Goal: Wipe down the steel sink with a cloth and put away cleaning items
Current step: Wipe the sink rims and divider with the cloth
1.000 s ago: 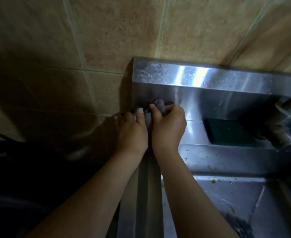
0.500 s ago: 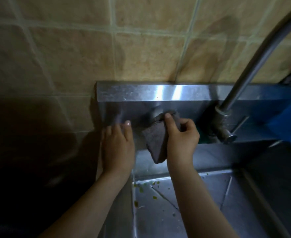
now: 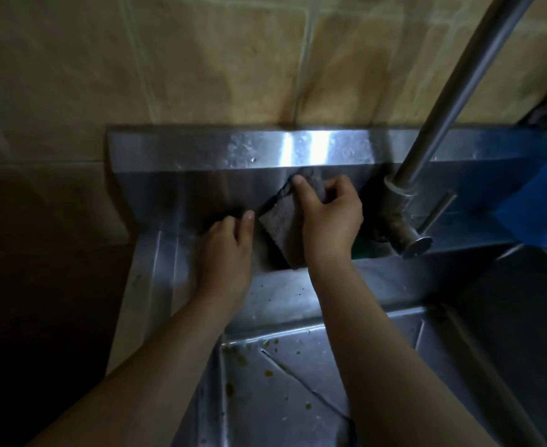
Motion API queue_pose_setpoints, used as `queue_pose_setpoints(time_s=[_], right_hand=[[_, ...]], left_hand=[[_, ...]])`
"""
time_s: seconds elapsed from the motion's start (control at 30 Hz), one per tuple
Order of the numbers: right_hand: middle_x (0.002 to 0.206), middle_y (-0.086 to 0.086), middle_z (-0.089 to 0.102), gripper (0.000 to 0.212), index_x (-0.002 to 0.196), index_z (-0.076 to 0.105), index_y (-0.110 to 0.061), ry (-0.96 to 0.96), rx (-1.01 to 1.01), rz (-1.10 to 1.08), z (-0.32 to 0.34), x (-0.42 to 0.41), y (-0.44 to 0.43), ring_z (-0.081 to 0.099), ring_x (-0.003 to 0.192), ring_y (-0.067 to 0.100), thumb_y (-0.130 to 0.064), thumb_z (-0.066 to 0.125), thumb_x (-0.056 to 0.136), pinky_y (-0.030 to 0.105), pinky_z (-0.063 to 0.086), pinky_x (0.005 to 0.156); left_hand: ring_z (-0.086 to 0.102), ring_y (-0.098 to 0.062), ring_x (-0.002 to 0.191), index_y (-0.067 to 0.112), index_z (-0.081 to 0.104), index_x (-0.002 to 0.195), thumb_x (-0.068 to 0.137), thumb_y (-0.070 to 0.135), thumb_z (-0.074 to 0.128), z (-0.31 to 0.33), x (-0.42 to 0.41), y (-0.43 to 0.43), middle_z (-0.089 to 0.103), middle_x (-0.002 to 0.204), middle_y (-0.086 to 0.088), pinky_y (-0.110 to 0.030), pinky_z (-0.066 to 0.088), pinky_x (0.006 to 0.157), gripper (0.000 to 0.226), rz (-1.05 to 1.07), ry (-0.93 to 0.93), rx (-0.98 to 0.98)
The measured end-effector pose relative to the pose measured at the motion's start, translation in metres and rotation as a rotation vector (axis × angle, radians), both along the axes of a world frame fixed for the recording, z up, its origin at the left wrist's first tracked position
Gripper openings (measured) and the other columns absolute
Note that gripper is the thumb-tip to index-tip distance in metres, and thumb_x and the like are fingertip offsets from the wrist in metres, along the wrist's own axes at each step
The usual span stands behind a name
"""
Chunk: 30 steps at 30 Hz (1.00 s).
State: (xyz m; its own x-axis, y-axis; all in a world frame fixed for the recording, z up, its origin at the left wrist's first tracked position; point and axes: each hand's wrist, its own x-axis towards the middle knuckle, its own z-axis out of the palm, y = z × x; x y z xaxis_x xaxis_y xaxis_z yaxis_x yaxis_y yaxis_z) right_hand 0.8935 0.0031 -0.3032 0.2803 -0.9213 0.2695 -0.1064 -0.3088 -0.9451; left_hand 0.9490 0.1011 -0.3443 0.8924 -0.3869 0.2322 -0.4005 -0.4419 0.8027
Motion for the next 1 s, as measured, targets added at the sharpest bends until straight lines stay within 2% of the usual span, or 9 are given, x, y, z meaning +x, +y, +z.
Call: queue_pose_setpoints(time_s=[0.13, 0.23, 0.37, 0.43, 0.5, 0.63, 0.73, 0.87, 1.0], right_hand=[[0.087, 0.011, 0.058, 0.028, 0.073, 0.047, -0.012, 0.072, -0.038, -0.001, -0.020, -0.002, 0.003, 0.057, 0.080, 0.022, -0.026, 0.069, 0.083, 0.035, 0.046, 0.079], [0.087, 0.007, 0.049, 0.026, 0.075, 0.046, -0.013, 0.132, -0.134, -0.020, -0.025, -0.003, 0.003, 0.055, 0.090, 0.029, -0.022, 0.068, 0.083, 0.030, 0.039, 0.079], [0.099, 0.014, 0.056, 0.019, 0.080, 0.054, -0.009, 0.253, -0.163, 0.013, -0.021, -0.004, -0.001, 0.054, 0.095, 0.029, -0.021, 0.069, 0.083, 0.026, 0.035, 0.077], [0.092, 0.014, 0.059, 0.028, 0.069, 0.046, -0.014, 0.207, -0.078, 0.068, -0.018, -0.009, -0.003, 0.054, 0.084, 0.022, -0.021, 0.070, 0.082, 0.023, 0.036, 0.071], [0.078, 0.007, 0.059, 0.031, 0.064, 0.046, -0.018, 0.074, 0.031, 0.125, -0.012, -0.017, -0.005, 0.054, 0.072, 0.014, -0.022, 0.071, 0.081, 0.021, 0.040, 0.067], [0.066, -0.007, 0.052, 0.029, 0.065, 0.046, -0.023, -0.114, 0.060, -0.011, -0.004, -0.020, -0.014, 0.048, 0.062, 0.002, -0.025, 0.068, 0.083, 0.012, 0.040, 0.060], [0.073, 0.001, 0.053, 0.033, 0.066, 0.039, -0.022, -0.060, 0.046, -0.060, -0.013, -0.014, -0.019, 0.046, 0.064, 0.007, -0.026, 0.065, 0.086, 0.013, 0.035, 0.058], [0.092, 0.019, 0.056, 0.029, 0.073, 0.039, -0.011, 0.066, -0.008, -0.103, -0.030, -0.011, -0.016, 0.046, 0.074, 0.018, -0.022, 0.062, 0.088, 0.024, 0.034, 0.069], [0.092, 0.012, 0.048, 0.024, 0.078, 0.041, -0.012, 0.159, -0.123, -0.175, -0.030, -0.008, -0.015, 0.049, 0.083, 0.026, -0.019, 0.061, 0.089, 0.019, 0.028, 0.070]], left_hand=[[0.053, -0.036, 0.096, 0.009, 0.056, 0.081, 0.095, 0.042, 0.034, -0.001, -0.002, -0.005, 0.062, 0.100, -0.018, -0.039, 0.037, 0.078, 0.042, 0.014, -0.032, 0.128], [0.053, -0.036, 0.096, 0.015, 0.052, 0.078, 0.094, 0.044, 0.035, -0.001, -0.003, -0.006, 0.062, 0.098, -0.018, -0.039, 0.039, 0.080, 0.038, 0.020, -0.017, 0.142], [0.053, -0.034, 0.096, 0.016, 0.052, 0.079, 0.092, 0.047, 0.037, 0.001, -0.003, -0.004, 0.062, 0.099, -0.016, -0.041, 0.043, 0.082, 0.036, -0.021, 0.075, 0.140], [0.053, -0.032, 0.097, 0.018, 0.049, 0.079, 0.092, 0.046, 0.038, 0.003, -0.003, -0.002, 0.062, 0.100, -0.015, -0.035, 0.039, 0.077, 0.033, -0.039, 0.085, 0.151], [0.052, -0.032, 0.099, 0.015, 0.054, 0.082, 0.093, 0.045, 0.039, 0.005, -0.005, -0.001, 0.062, 0.103, -0.015, -0.034, 0.038, 0.077, 0.035, -0.052, 0.085, 0.155], [0.054, -0.035, 0.098, 0.005, 0.061, 0.091, 0.093, 0.041, 0.041, 0.008, -0.004, 0.001, 0.063, 0.102, -0.019, -0.039, 0.041, 0.082, 0.041, -0.067, 0.061, 0.133], [0.054, -0.034, 0.096, 0.005, 0.060, 0.088, 0.093, 0.041, 0.041, 0.008, -0.004, 0.001, 0.062, 0.100, -0.018, -0.038, 0.042, 0.080, 0.041, -0.075, 0.055, 0.119], [0.054, -0.033, 0.096, 0.006, 0.061, 0.088, 0.093, 0.042, 0.041, 0.005, -0.003, -0.001, 0.063, 0.101, -0.016, -0.037, 0.040, 0.079, 0.041, -0.068, 0.043, 0.112], [0.054, -0.033, 0.096, 0.006, 0.061, 0.088, 0.093, 0.042, 0.041, 0.004, -0.002, -0.001, 0.063, 0.100, -0.016, -0.037, 0.041, 0.080, 0.041, -0.074, 0.047, 0.117]])
